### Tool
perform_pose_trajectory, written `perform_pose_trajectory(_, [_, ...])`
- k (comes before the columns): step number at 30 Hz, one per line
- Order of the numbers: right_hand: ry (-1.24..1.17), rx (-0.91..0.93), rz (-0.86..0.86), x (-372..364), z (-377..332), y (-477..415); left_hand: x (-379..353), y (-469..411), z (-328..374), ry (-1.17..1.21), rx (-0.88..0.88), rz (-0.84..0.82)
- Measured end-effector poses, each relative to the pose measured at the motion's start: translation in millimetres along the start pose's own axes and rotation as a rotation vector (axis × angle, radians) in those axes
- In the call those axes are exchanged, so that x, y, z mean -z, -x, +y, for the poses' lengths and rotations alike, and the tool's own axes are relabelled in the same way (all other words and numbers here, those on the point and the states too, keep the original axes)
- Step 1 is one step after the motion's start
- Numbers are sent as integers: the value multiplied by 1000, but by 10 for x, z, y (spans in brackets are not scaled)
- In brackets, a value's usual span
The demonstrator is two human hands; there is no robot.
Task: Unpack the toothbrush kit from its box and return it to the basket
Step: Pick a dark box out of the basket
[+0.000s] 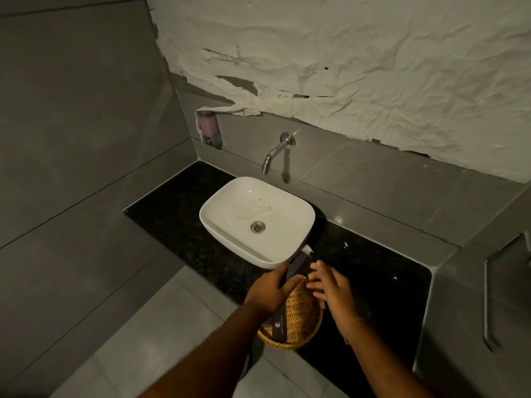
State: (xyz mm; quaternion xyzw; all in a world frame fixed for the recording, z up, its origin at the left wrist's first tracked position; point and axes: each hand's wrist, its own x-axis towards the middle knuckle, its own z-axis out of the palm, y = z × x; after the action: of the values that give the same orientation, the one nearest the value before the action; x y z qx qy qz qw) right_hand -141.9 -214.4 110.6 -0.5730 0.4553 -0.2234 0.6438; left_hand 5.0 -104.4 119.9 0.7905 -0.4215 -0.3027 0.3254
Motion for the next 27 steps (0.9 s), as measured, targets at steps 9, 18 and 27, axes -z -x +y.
perform_pose_trajectory(9, [-316, -352, -58, -51, -107, -140, 307, -92, 454, -739, -180, -114])
perform_pose_trajectory(18, [-288, -460, -74, -105, 202, -96, 338, -25, 828, -1031, -92, -277])
perform_pose_trajectory(27, [-358, -579, -181, -187, 269, 57, 329, 79, 1022, -1181, -121, -385])
